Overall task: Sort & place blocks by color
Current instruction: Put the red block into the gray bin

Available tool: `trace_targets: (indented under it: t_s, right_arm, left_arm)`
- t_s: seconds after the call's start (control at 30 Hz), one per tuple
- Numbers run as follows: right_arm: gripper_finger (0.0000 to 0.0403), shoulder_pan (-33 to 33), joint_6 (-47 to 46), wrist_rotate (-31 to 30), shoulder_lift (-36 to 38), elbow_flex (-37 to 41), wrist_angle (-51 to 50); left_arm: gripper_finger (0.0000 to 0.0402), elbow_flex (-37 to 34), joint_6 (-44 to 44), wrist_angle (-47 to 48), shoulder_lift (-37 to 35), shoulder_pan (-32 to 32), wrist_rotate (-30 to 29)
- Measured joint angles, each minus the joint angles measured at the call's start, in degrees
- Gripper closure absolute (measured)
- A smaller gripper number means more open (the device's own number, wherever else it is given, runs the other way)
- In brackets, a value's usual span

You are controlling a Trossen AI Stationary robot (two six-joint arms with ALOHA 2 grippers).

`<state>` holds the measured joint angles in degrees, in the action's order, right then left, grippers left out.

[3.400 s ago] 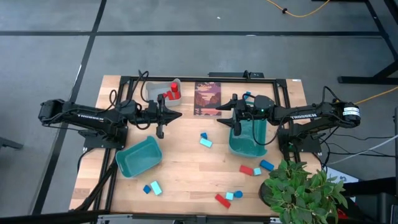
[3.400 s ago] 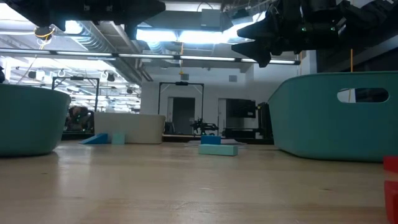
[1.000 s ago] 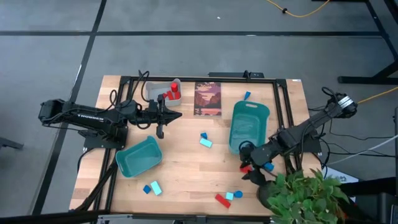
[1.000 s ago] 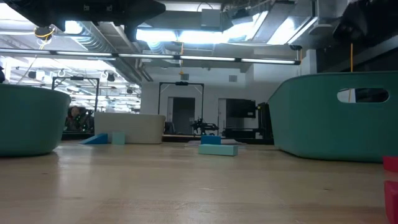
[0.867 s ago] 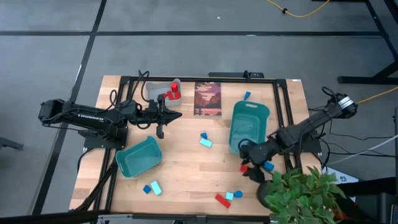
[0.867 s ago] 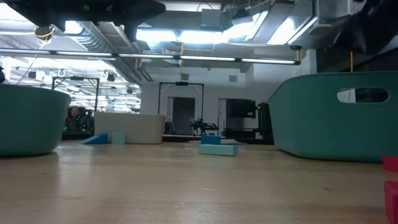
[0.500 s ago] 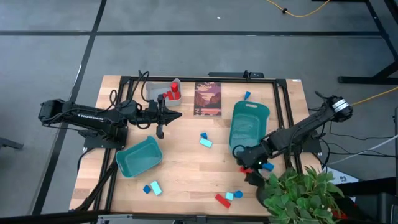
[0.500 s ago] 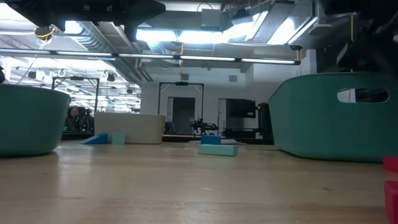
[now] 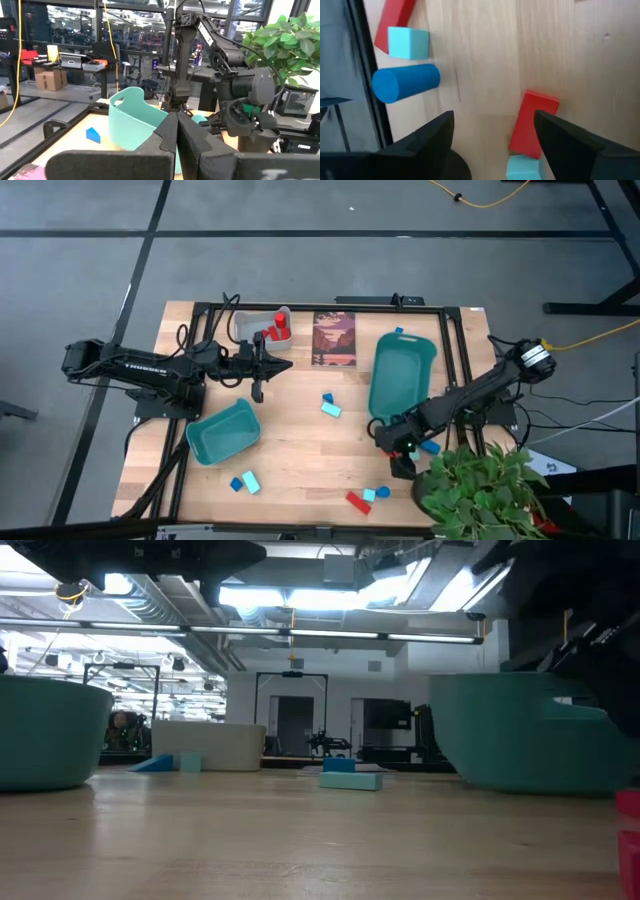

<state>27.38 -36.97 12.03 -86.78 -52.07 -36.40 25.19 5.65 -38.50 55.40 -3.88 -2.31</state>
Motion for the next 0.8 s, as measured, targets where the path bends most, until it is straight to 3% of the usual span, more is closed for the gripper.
trace_targets:
  t_s: [0.8]
  right_arm:
    - [0.0126, -0.1, 3.2, -0.8, -0.6, -3.4, -2.4]
  left_arm:
    - [0.0402, 0.0, -0.2, 0.0, 0.0, 0.0, 0.0]
